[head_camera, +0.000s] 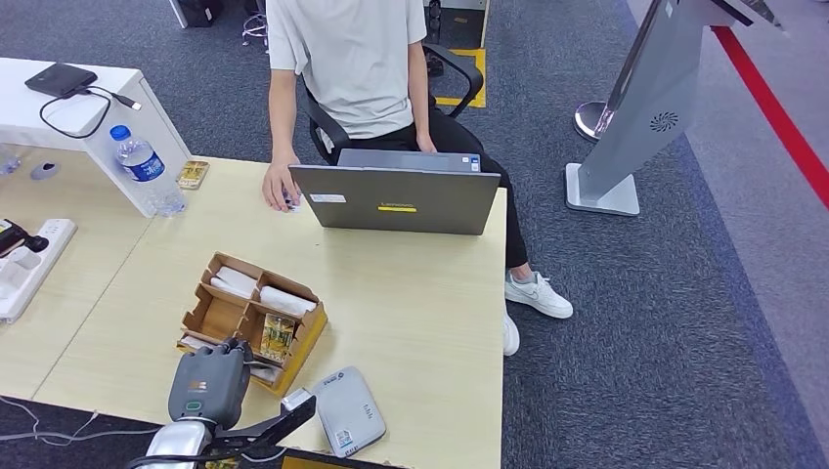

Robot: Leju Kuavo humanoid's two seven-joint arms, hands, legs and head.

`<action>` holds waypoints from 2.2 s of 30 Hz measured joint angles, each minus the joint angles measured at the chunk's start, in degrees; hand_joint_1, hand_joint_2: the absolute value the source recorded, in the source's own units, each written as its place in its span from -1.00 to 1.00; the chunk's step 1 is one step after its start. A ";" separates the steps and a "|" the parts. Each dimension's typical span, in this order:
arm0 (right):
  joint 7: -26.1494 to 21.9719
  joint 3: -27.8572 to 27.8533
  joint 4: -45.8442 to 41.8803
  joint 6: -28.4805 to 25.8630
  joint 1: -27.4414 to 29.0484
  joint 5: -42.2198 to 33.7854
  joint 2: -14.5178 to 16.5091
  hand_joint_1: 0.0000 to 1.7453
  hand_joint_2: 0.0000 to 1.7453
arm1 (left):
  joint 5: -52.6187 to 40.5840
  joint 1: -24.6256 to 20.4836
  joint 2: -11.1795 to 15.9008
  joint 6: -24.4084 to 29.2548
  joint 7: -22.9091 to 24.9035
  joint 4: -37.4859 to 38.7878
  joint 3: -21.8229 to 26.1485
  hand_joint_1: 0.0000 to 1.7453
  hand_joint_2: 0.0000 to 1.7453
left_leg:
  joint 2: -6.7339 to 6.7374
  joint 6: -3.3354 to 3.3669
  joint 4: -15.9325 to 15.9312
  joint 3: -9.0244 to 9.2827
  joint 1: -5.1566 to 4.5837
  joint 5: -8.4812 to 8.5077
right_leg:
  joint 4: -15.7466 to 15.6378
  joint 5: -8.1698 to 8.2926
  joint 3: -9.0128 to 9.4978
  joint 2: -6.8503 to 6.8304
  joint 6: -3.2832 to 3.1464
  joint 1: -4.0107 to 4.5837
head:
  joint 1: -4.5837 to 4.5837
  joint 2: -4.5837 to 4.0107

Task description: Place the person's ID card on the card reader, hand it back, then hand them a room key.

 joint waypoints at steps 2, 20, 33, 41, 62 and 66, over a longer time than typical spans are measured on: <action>-0.01 0.00 -0.01 0.00 0.00 -0.02 0.00 -1.00 1.00 | 0.00 0.01 0.00 0.21 -0.03 0.00 0.00 1.00 1.00 | 0.00 0.00 0.00 0.00 0.00 0.00 | 0.00 0.00 0.00 0.00 0.00 0.00 | 0.00 0.00; -1.21 1.12 -0.02 0.74 0.01 1.73 -0.20 -1.00 1.00 | 0.02 -13.83 5.79 -1.77 -0.36 -3.14 5.43 1.00 1.00 | -0.07 -0.06 0.00 -0.02 0.06 0.24 | 0.06 0.12 -0.03 -0.09 -0.06 0.05 | 0.00 0.00; -1.19 2.99 -0.04 1.79 -0.06 3.53 -0.35 -1.00 1.00 | 0.14 -34.68 16.87 -6.04 -3.20 -2.85 9.14 1.00 1.00 | -0.05 -0.09 0.00 -0.05 0.07 0.30 | 0.08 0.19 -0.06 -0.06 -0.09 0.07 | 0.01 0.00; -0.92 3.27 -0.04 1.92 -0.18 3.73 -0.35 -1.00 1.00 | 0.13 -38.13 19.12 -6.62 -3.21 0.38 9.14 0.50 1.00 | 0.03 -0.09 0.00 -0.04 0.07 0.30 | 0.08 0.20 -0.10 0.04 -0.10 0.07 | 0.00 0.00; -0.84 4.03 -0.02 1.90 -0.29 4.02 -0.35 -1.00 1.00 | 0.65 -39.27 21.44 -5.95 -2.99 3.21 9.45 -1.00 1.00 | 0.05 -0.09 -0.01 -0.12 0.07 0.31 | 0.09 0.24 -0.16 0.07 -0.10 0.08 | 0.01 0.00; -0.84 4.04 -0.02 1.90 -0.28 3.95 -0.35 -1.00 1.00 | 1.78 -38.04 22.25 -5.43 -2.32 3.55 11.07 -1.00 1.00 | 0.07 -0.10 -0.02 -0.12 0.07 0.31 | 0.09 0.23 -0.17 0.10 -0.10 0.08 | 0.01 0.00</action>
